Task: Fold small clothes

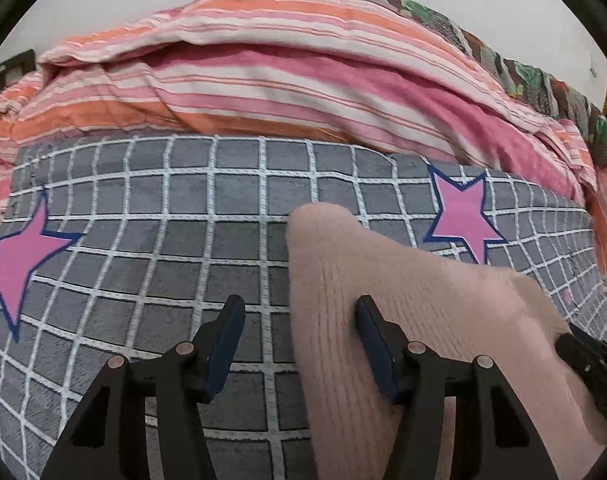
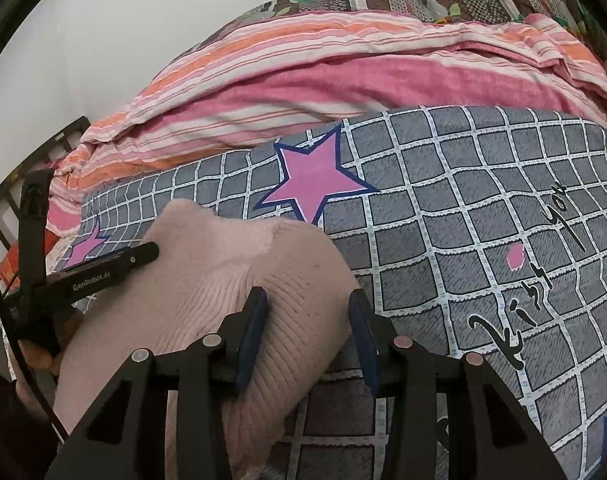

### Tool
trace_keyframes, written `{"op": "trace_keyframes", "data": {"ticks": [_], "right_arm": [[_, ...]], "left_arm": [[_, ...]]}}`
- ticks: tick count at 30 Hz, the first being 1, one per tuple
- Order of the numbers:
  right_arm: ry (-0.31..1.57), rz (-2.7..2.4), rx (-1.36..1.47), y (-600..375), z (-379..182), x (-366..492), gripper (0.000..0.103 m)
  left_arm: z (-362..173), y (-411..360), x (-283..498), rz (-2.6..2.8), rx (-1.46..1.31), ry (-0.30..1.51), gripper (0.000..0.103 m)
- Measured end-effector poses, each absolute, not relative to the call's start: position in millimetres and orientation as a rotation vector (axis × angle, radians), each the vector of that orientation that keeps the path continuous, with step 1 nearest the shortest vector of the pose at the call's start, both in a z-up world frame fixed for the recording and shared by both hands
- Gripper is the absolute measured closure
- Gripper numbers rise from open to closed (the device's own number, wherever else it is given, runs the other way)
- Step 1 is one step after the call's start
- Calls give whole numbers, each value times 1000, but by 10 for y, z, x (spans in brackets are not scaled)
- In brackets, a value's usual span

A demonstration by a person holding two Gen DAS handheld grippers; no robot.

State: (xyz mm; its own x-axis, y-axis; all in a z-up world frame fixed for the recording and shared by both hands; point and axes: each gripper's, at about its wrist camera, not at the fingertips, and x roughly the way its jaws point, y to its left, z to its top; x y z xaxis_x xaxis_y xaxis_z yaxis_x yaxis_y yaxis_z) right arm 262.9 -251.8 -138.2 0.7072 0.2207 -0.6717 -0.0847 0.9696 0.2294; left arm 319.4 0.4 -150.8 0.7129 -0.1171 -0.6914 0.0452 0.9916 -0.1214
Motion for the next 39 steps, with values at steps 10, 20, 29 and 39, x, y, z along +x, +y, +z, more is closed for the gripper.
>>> {"op": "trace_keyframes", "data": {"ticks": [10,20,29,39], "right_arm": [[762,176,201,-2547,-1347,2566,61],[724,286,235,-2563,-1130,2106,61],[751,263,151,-2354,-1303,1880,88],[724,163,86,-2287,-1200,1885,76]], "left_arm": [[-1434,104,2840,-54,-128,749,49],[-1341,1,2137,-139,-156,714,49],[-1350,-13,1664,-167,-199,678,48],[-1428,-30,1654,-178,-159,692,42]]}}
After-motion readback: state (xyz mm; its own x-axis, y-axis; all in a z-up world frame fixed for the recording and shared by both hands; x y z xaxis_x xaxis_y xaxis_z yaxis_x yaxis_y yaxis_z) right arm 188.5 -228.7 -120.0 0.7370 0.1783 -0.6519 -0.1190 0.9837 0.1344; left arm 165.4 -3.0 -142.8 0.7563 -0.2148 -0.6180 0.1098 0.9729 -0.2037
